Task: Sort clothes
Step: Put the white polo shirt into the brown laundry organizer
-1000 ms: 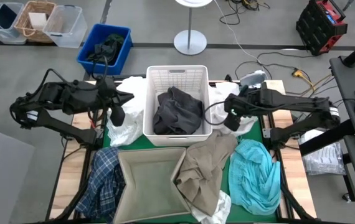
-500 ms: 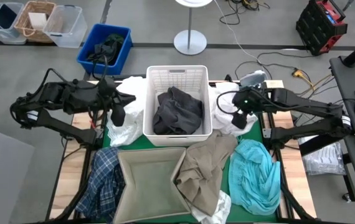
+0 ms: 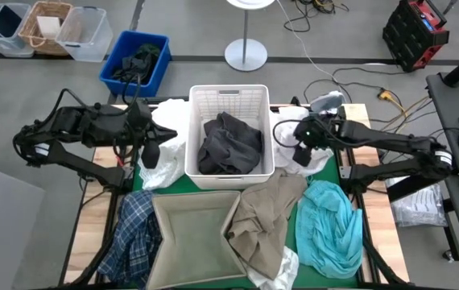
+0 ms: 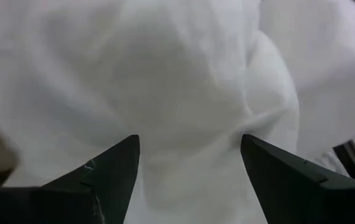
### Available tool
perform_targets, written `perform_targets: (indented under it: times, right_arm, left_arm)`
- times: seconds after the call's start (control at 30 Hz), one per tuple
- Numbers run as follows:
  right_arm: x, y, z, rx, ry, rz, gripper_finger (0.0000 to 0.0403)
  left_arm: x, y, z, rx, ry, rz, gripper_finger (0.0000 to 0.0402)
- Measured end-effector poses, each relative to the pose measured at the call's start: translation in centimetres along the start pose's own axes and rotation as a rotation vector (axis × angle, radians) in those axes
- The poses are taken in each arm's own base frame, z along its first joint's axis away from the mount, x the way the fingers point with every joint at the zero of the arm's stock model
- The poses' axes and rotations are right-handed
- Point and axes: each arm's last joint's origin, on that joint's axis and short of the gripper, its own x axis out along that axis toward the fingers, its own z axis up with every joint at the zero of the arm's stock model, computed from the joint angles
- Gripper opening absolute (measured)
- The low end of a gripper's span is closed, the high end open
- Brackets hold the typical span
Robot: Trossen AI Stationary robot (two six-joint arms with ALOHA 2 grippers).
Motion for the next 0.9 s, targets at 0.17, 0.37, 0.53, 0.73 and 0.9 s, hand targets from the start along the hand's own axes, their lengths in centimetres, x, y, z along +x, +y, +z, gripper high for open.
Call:
perform_targets:
  times: [0.17, 0.37, 0.53, 0.73, 0.9]
  right_arm:
    - [1.9, -1.1, 1.1, 0.034, -0.107, -0.043, 0.0247]
    - [5.0, -1.8, 2.0, 0.061, -0.075, -0.022, 0.0176]
    - [6.9, -1.6, 2.2, 0.056, -0.024, 0.025, 0.0073]
    - [6.0, -1.6, 2.7, 0.097, -0.017, 0.061, 0.0012]
    - [1.9, -2.4, 4.2, 0.131, -0.127, 0.050, 0.0010]
  left_arm:
    - [0.0, 0.2, 0.1, 0.019, -0.032, 0.062, 0.0000]
    - [-0.3, 0.4, 0.2, 0.003, -0.069, 0.110, 0.0000]
    - [0.1, 0.3, 0.2, -0.030, -0.065, 0.112, 0.0000]
    - [0.6, 0.0, 0.3, -0.027, -0.056, 0.116, 0.0000]
    - [0.5, 0.0, 0.4, -0.036, -0.075, 0.107, 0.0000]
